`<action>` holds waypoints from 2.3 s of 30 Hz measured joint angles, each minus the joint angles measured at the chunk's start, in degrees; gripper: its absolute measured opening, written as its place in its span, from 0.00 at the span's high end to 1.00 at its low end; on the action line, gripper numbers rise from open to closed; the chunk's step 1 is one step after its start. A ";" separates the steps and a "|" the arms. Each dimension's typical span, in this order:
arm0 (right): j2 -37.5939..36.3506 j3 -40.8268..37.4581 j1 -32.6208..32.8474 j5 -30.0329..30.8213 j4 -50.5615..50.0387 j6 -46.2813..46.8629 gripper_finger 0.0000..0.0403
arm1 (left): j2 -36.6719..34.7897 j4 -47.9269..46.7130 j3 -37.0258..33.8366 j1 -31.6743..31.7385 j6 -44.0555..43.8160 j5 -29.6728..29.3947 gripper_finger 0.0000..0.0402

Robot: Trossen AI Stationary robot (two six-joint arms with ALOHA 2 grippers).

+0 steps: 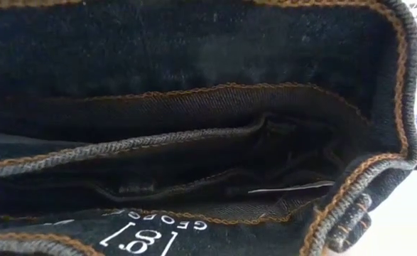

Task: Fold laundry
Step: Fold the dark blue pants

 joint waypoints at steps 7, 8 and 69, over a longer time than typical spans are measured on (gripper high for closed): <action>11.44 1.12 3.38 0.00 14.45 7.21 0.56 | -0.69 6.52 -5.82 0.53 5.27 -3.56 0.53; 12.78 1.96 3.71 0.01 15.64 8.53 0.59 | -0.37 6.50 -6.45 0.53 6.79 -3.57 0.53; 4.16 -5.07 12.07 10.62 -17.45 28.27 0.96 | 25.78 49.11 -6.89 14.51 6.43 -15.54 0.54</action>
